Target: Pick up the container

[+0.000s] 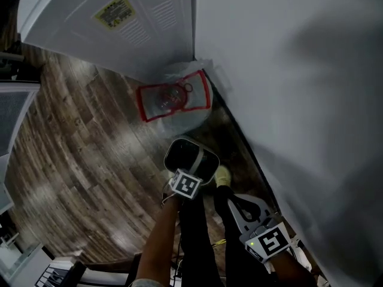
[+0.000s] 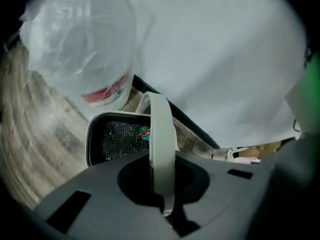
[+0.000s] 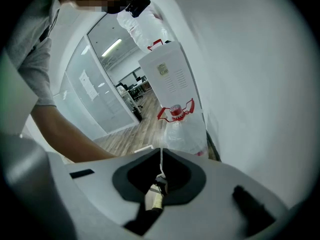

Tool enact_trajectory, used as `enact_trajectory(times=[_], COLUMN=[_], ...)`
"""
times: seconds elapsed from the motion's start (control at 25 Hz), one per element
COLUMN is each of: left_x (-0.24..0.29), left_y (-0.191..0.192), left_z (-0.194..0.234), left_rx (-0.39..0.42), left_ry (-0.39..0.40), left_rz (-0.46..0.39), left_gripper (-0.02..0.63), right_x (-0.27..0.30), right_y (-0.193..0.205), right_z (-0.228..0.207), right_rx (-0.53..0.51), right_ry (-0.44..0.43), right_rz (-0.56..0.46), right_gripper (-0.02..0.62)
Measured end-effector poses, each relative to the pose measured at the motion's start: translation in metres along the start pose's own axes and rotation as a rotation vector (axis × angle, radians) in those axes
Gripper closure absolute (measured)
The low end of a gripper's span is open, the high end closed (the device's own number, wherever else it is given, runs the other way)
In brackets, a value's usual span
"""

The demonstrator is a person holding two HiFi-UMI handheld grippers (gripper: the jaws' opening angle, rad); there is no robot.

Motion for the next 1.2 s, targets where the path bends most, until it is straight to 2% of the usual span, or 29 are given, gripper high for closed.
enact_trajectory(times=[0.08,0.28,0.4,0.56,0.84,1.04,1.2], left_x=[-0.016,-0.062,-0.096,-0.151,-0.239,-0.287,-0.317], left_y=[0.015,0.048,0.054,0.072,0.093,0.103,0.109], left_z=[0.002,-0.009,-0.013,-0.024,-0.044,-0.061,-0.068], left_rx=[-0.090,-0.272,-0.347,-0.456,-0.565,-0.651,-0.689], left_ry=[-0.022,-0.010,0.014,0.046,0.051,0.081,0.097], left_rz=[0.008,-0.004,-0.098,-0.156,-0.230,-0.285,-0.300], left_gripper=[0.592,0.591,0.592,0.591,0.591,0.591,0.591], right_x=[-0.004,-0.017,-0.027,-0.047,-0.090,-0.125,-0.153], right_y=[-0.010,-0.040,-0.060,-0.094,-0.167,-0.208,-0.237], right_z=[0.005,0.016,0.025,0.047,0.081,0.094,0.094], right_rx=[-0.027,-0.082,-0.101,-0.101,-0.185,-0.273,-0.258], right_ry=[-0.006,-0.005,-0.002,-0.002,-0.010,0.053,0.075], right_rz=[-0.005,-0.014,-0.019,-0.031,-0.118,-0.167,-0.213], right_gripper=[0.565,0.564,0.564,0.565,0.563,0.563,0.563])
Point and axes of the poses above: the fingertips, and each gripper's own axes: x forward along the fingers, z to its left, y out of its underside, the point moved 7 cm from there along -x, backward along the fingers, and after that the axes turned 1 degree about y, right-handed, at the moved point
